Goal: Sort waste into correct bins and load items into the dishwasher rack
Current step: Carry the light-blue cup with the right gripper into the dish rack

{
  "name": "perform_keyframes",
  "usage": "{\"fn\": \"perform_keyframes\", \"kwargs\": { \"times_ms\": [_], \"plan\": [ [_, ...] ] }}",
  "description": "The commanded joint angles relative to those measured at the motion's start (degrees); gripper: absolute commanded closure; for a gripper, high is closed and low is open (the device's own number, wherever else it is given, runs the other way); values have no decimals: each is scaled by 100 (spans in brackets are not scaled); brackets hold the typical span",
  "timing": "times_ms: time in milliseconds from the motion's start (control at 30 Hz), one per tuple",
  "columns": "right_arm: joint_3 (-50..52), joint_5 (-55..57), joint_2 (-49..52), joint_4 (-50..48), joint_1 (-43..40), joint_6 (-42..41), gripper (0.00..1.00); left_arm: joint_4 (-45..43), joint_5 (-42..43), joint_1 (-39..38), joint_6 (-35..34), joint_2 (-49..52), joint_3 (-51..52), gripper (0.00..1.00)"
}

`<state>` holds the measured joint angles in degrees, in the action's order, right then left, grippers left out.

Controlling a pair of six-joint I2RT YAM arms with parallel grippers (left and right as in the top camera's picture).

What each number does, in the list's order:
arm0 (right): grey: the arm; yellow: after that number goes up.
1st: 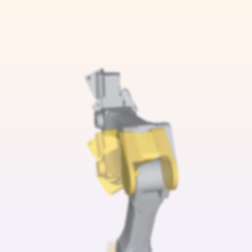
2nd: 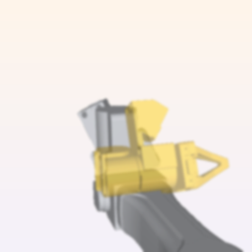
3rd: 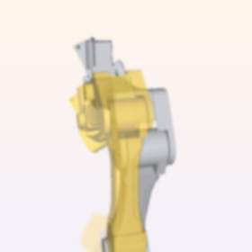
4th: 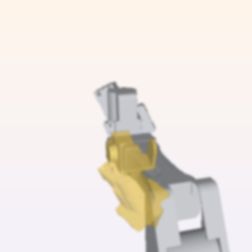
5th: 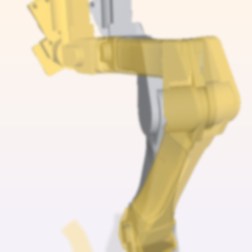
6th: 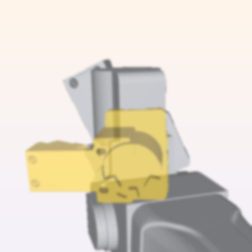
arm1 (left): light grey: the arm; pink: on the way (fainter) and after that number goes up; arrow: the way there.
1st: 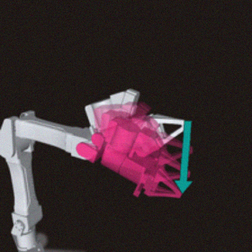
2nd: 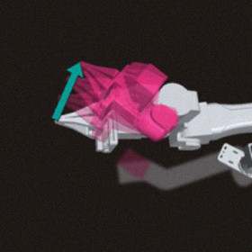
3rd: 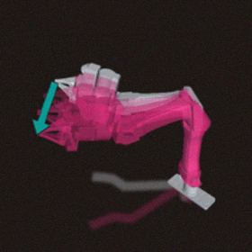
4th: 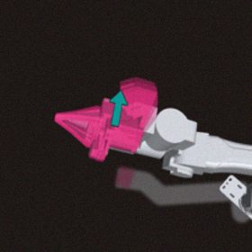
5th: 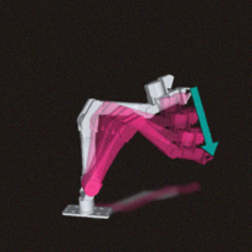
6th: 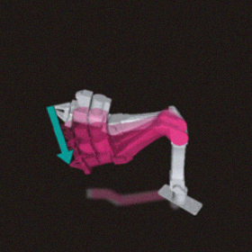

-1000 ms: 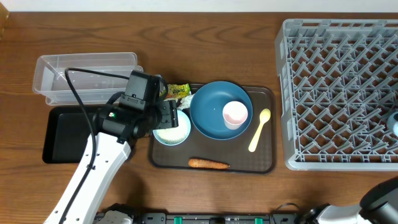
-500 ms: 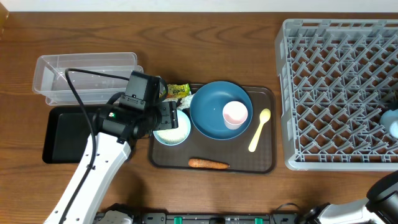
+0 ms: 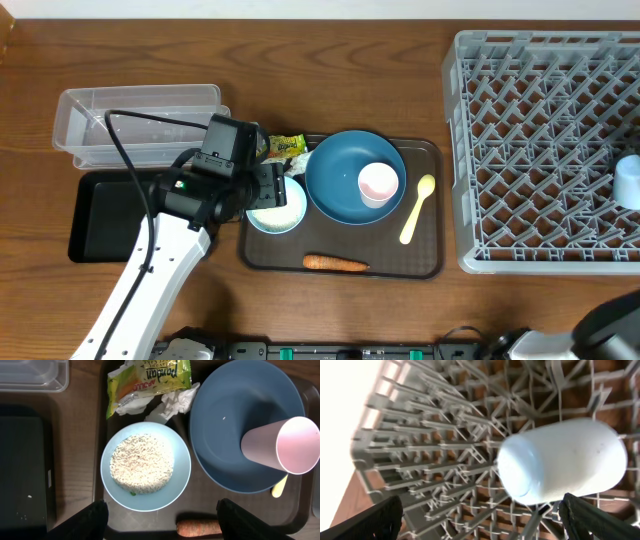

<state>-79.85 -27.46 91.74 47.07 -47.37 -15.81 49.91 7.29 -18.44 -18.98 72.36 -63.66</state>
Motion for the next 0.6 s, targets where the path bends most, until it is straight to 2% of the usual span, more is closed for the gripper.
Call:
{"fn": "perform_keyframes", "kwargs": {
  "times_ms": [0,133,200,233,367,400,567],
  "plan": [
    [-105,66,-420,-11,20,107,2,22,-72,15,120,-13,-55,28],
    [-103,197,-505,33,22,109,4,20,-72,15,120,-13,-55,28],
    [-101,173,-472,98,83,210,11,22,-72,15,120,-13,-55,28],
    [-101,101,-457,131,142,365,18,22,-72,15,120,-13,-55,28],
    [-98,-2,-385,149,573,887,64,22,-72,15,120,-13,-55,28],
    [-98,111,-369,127,682,890,68,22,-70,15,120,-13,-55,28],
    [-98,1043,-264,-33,1226,881,70,59,-72,15,120,-13,-55,28]
  ]
}}
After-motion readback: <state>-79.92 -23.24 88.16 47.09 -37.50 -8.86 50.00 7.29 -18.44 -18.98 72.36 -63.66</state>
